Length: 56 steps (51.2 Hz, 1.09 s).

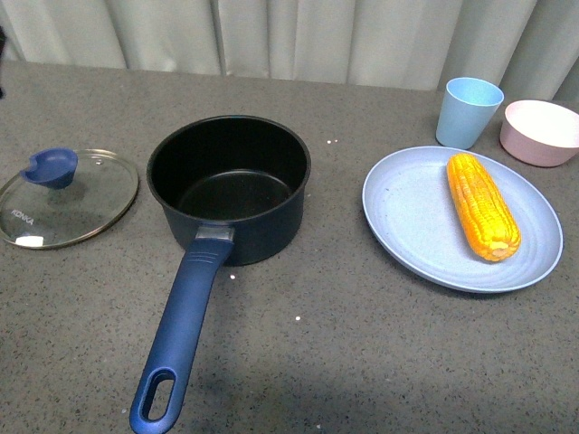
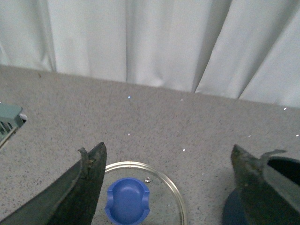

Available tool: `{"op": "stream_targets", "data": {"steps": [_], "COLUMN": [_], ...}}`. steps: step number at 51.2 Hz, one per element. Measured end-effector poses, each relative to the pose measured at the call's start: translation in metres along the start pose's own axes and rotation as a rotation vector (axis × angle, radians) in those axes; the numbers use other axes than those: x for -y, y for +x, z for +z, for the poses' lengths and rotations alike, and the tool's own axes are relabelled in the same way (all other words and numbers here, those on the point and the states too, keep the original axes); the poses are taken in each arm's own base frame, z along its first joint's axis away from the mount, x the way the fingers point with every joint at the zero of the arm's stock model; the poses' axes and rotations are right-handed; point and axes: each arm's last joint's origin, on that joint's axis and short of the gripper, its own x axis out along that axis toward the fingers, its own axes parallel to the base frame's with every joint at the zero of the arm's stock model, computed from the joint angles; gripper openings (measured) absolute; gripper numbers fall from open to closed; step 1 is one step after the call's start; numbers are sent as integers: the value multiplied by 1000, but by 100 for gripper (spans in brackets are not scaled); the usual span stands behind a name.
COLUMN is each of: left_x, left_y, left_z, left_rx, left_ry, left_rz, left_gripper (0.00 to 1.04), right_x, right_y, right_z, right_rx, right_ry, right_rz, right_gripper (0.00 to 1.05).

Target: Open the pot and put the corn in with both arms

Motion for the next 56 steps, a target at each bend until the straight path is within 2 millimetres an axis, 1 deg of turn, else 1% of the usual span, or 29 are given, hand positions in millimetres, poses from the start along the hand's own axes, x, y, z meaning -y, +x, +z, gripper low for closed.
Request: {"op": "stream_targets", "data": {"steps": [1, 5, 10, 16, 17, 21, 22, 27, 32, 56], "left_x": [2, 5, 12, 17, 17, 18, 17, 17, 17, 17], "left_y": [-12, -37, -54, -71, -72, -84, -89, -104, -114, -146], "left_z": [3, 16, 21, 16, 15, 13, 13, 13, 11, 10], "left_rx": [14, 68, 103, 84, 81, 76, 78, 82, 77, 82], "left_ry": [4, 15, 19, 24, 24, 27, 26, 28, 28, 28], "left_rz": [-2, -8, 10, -12, -13, -12, -11, -10, -10, -11], "left_gripper": [74, 60, 45, 25, 24, 9, 4, 4, 4, 4], "right_x": [0, 0, 0, 0, 0, 0, 0, 0, 0, 0], "right_y": [0, 0, 0, 0, 0, 0, 0, 0, 0, 0], "right_z": [0, 0, 0, 0, 0, 0, 0, 0, 0, 0], "right_rx": [-1, -1, 0, -1, -1, -1, -1, -1, -1, -1], "right_ry": [0, 0, 0, 0, 0, 0, 0, 0, 0, 0], "right_rz": [0, 0, 0, 0, 0, 0, 0, 0, 0, 0], "right_gripper": [96, 96, 96, 96, 96, 96, 96, 96, 96, 96]}}
